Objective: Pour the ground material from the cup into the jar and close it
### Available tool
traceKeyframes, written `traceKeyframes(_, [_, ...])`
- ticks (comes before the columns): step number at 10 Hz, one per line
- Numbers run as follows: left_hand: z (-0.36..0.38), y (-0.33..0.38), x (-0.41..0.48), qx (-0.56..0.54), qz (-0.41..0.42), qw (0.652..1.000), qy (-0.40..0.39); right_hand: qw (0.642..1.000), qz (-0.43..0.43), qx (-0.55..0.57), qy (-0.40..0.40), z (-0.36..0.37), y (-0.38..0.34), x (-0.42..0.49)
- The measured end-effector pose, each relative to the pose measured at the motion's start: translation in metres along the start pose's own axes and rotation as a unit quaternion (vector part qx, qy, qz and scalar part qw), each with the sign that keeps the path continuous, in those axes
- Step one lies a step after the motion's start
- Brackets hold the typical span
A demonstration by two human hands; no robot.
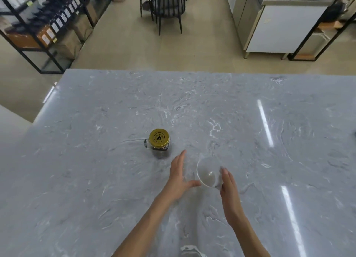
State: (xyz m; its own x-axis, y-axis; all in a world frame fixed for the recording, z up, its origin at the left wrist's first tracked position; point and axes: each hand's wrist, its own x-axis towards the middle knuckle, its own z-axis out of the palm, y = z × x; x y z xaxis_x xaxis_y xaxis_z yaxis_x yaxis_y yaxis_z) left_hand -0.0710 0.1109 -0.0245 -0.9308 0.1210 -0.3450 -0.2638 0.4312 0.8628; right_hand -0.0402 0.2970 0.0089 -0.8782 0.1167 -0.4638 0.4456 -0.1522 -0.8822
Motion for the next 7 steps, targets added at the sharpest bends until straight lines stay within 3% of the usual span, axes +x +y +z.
traceKeyframes(1, [-0.002,0.010,0.016,0.015,0.013,0.999,-0.031,1.000,-0.016,0.006,-0.021,0.015,-0.010,0.037])
traceKeyframes(3, [0.001,0.033,0.055,-0.077,-0.032,0.992,0.099,0.997,-0.056,-0.042,-0.008,0.046,-0.043,0.111])
traceKeyframes(4, [-0.001,0.029,0.060,-0.070,-0.024,0.993,0.095,0.997,-0.055,-0.058,0.005,0.049,-0.042,0.120])
traceKeyframes(6, [-0.021,0.030,0.047,-0.028,-0.039,0.999,-0.018,0.992,-0.087,-0.088,0.005,0.035,-0.055,0.111])
traceKeyframes(7, [-0.040,0.030,0.026,0.033,-0.026,0.999,-0.012,0.982,-0.135,-0.125,0.051,0.025,-0.064,0.093])
